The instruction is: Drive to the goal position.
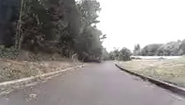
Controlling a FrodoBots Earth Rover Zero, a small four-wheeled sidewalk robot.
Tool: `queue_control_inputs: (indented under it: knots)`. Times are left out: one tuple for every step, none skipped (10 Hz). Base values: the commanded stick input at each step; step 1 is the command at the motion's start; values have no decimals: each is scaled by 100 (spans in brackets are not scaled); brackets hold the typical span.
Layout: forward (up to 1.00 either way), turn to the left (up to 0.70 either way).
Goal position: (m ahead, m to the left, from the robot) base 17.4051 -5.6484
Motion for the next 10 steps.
queue_control_inputs:
  knots:
    - [45,0]
    - [45,0]
    - [45,0]
    - [45,0]
    - [45,0]
    - [45,0]
    - [45,0]
    - [45,0]
    - [45,0]
    - [45,0]
